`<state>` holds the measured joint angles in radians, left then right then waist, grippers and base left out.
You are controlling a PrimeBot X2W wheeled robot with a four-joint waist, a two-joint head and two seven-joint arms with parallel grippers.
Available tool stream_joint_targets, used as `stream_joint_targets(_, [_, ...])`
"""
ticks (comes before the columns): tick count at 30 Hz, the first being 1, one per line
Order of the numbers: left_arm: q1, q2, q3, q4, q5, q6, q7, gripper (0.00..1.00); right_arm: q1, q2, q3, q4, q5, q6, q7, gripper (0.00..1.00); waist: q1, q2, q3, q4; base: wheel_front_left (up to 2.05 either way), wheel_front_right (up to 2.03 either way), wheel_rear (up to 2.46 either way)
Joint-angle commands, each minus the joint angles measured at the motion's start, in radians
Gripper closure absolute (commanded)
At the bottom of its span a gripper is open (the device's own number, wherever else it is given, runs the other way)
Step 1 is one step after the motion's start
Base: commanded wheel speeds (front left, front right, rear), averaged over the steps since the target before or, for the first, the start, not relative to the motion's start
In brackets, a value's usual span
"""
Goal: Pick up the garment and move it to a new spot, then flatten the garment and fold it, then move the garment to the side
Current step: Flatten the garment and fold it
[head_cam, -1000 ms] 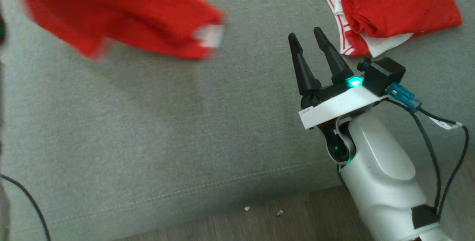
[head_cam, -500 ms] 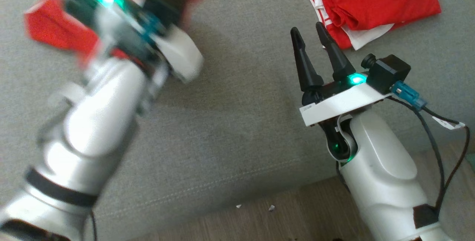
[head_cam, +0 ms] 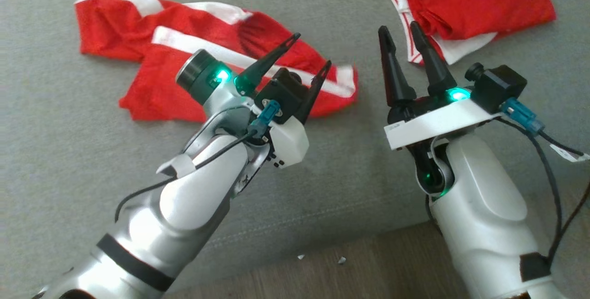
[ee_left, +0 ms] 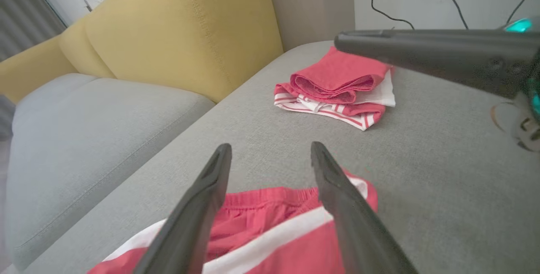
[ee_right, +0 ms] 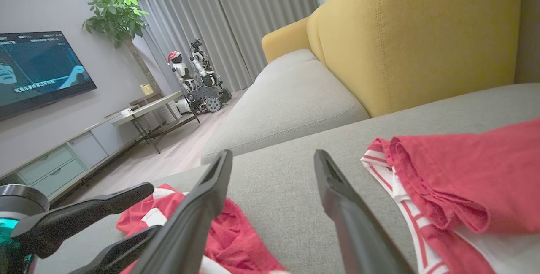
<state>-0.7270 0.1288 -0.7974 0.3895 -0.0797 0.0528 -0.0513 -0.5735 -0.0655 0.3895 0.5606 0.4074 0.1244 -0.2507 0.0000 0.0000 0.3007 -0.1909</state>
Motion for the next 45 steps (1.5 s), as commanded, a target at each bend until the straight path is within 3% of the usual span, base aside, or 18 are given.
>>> stream_joint_targets(1, [-0.022,0.013,0.027,-0.028,0.012,0.004,-0.007,0.0,0.003,0.015,0.008,-0.032,-0.016,0.006,-0.011,0.0,0.0,0.0,-0.013,0.021,0.0,0.0,0.0])
stream_joint_targets(6, [0.007,0.044,0.071,-0.039,-0.018,0.041,-0.029,0.0,0.02,0.015,-0.009,-0.029,-0.036,0.006,-0.011,0.0,0.0,0.0,-0.034,0.065,0.0,0.0,0.0])
stream_joint_targets(13, [0.149,0.094,0.274,-0.099,-0.204,0.122,-0.125,0.0,0.063,0.015,-0.039,-0.025,-0.08,0.006,-0.011,0.0,0.0,0.0,-0.06,0.12,0.0,0.0,0.0])
stream_joint_targets(18, [0.281,0.102,0.383,-0.13,-0.314,0.145,-0.185,0.0,0.118,0.015,-0.093,-0.035,-0.101,0.006,-0.01,0.0,0.0,0.0,-0.08,0.155,0.0,0.0,0.0])
stream_joint_targets(24, [0.355,0.082,0.442,-0.136,-0.371,0.138,-0.205,0.0,0.164,0.015,-0.13,-0.074,-0.119,0.006,0.013,0.0,0.0,0.0,-0.081,0.167,0.0,0.0,0.0])
stream_joint_targets(29, [0.315,0.093,0.44,-0.106,-0.365,0.101,-0.204,0.0,0.162,0.015,-0.124,-0.122,-0.121,0.006,0.039,0.0,0.0,0.0,-0.049,0.133,0.0,0.0,0.0])
stream_joint_targets(38, [0.169,0.123,0.406,-0.024,-0.368,0.044,-0.065,0.0,0.147,0.015,-0.084,-0.146,-0.088,0.006,0.034,0.0,0.0,0.0,0.01,0.063,0.0,0.0,0.0])
stream_joint_targets(45, [0.041,0.136,0.41,0.076,-0.373,0.052,0.043,0.0,0.124,0.015,-0.054,-0.134,-0.058,0.006,0.015,0.0,0.0,0.0,0.055,0.016,0.0,0.0,0.0])
